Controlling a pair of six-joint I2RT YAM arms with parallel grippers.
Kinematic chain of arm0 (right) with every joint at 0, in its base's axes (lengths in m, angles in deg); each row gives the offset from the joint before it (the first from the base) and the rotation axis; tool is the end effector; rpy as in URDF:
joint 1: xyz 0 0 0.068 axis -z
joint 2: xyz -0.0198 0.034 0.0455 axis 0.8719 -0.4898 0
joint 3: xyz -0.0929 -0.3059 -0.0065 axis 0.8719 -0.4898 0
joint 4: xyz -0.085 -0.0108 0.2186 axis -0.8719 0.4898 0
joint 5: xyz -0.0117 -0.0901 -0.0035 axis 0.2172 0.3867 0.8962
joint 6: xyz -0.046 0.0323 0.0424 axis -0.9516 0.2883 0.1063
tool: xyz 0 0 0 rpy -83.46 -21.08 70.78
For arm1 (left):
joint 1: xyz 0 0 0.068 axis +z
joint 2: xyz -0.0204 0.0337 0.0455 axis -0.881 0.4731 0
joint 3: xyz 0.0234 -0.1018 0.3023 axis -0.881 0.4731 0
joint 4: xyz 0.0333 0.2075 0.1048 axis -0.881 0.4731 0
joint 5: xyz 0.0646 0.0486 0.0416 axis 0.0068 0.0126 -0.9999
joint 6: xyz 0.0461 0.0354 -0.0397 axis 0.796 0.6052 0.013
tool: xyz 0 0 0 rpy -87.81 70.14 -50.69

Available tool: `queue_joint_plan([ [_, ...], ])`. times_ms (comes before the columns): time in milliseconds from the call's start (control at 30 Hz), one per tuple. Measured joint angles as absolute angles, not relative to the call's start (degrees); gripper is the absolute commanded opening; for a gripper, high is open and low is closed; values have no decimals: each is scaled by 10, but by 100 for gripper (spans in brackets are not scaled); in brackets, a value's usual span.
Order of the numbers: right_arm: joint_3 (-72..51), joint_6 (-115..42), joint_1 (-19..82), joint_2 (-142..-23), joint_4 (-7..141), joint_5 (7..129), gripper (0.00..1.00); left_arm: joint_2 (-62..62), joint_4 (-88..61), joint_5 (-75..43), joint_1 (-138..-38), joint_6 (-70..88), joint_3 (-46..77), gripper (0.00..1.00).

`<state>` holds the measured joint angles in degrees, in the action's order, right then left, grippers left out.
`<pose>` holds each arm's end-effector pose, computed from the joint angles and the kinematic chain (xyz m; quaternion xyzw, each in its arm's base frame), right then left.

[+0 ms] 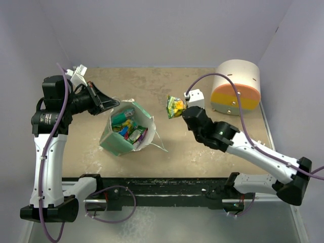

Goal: Take the snacks out of the paper bag

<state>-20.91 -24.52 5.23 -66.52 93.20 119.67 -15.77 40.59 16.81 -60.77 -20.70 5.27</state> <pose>0.1511 0.1495 0.4056 -0.0662 0.8124 0.0400 0.5779 0.1413 -0.0355 0.4650 -0.1219 0.8178 -0.4475 0.3407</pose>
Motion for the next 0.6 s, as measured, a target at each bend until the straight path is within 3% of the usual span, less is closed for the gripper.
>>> queue_joint_plan([
  [200, -296, -139, 130, -733, 967, 1150, 0, -158, 407, 166, -608, -207, 53, 0],
  [467, -346, -39, 135, -821, 993, 1117, 0, -158, 406, 166, -608, -210, 53, 0],
  [533, -354, -24, 135, -826, 997, 1109, 7, -158, 406, 166, -608, -210, 53, 0],
  [600, -354, -23, 135, -828, 991, 1092, 25, -158, 406, 166, -608, -210, 53, 0],
])
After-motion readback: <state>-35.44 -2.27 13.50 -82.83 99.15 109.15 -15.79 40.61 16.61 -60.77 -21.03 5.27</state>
